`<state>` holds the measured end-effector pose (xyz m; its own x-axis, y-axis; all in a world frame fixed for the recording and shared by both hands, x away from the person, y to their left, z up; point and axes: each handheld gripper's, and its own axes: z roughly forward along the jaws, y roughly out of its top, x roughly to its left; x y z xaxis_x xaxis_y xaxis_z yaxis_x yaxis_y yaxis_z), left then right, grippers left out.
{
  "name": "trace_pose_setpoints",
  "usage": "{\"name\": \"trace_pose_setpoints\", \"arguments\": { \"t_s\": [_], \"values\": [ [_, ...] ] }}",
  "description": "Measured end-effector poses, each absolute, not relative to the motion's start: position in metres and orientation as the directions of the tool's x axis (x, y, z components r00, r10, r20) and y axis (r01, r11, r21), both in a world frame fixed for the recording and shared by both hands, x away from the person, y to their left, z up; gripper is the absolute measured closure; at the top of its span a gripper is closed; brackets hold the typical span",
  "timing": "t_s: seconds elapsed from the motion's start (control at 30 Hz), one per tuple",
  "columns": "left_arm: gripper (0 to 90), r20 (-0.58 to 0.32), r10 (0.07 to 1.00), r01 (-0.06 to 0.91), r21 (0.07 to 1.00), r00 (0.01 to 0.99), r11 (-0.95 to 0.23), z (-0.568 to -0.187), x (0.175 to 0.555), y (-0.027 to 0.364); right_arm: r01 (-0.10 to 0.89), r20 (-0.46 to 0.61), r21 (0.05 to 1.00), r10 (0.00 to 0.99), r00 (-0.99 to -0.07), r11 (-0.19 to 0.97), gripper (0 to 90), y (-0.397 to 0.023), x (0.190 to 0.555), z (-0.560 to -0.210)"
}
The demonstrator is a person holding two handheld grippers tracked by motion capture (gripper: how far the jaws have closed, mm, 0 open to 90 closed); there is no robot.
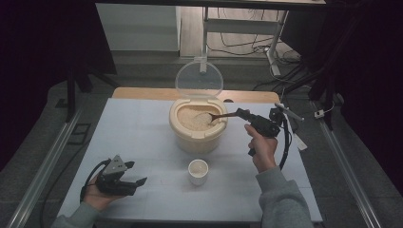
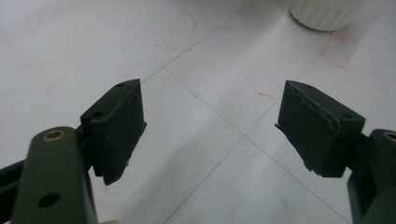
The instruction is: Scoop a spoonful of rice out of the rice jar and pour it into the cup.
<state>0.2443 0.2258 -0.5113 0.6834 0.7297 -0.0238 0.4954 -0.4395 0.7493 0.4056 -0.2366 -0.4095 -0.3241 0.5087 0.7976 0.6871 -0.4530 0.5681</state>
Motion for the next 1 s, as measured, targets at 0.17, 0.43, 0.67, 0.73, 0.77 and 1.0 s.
{"name": "trace_pose_setpoints", "arguments": {
  "t_s": [0.17, 0.43, 0.67, 0.73, 0.77, 1.0],
  "values": [
    [22.6, -0.023, 0.729, 0.494, 0.749, 0.685, -0.441, -0.511, 0.244, 0.225, 0.692, 0.811, 0.553, 0.493, -0.317, -0.465, 82.6, -0.238, 0.406, -0.409],
    [22.6, -0.023, 0.728, 0.494, 0.749, 0.685, -0.442, -0.512, 0.245, 0.226, 0.697, 0.828, 0.533, 0.466, -0.312, -0.481, 82.6, -0.242, 0.406, -0.41],
    [22.7, -0.022, 0.728, 0.494, 0.748, 0.685, -0.443, -0.512, 0.245, 0.225, 0.707, 0.855, 0.495, 0.429, -0.293, -0.505, 82.6, -0.246, 0.406, -0.413],
    [22.7, -0.022, 0.728, 0.494, 0.748, 0.685, -0.443, -0.512, 0.245, 0.225, 0.707, 0.854, 0.496, 0.43, -0.292, -0.505, 82.6, -0.246, 0.406, -0.413],
    [22.7, -0.021, 0.728, 0.494, 0.748, 0.686, -0.443, -0.512, 0.245, 0.225, 0.706, 0.854, 0.497, 0.429, -0.294, -0.505, 82.6, -0.247, 0.406, -0.413],
    [22.7, -0.02, 0.726, 0.494, 0.746, 0.687, -0.446, -0.512, 0.245, 0.225, 0.708, 0.849, 0.509, 0.422, -0.319, -0.489, 82.6, -0.247, 0.402, -0.408]
  ]
}}
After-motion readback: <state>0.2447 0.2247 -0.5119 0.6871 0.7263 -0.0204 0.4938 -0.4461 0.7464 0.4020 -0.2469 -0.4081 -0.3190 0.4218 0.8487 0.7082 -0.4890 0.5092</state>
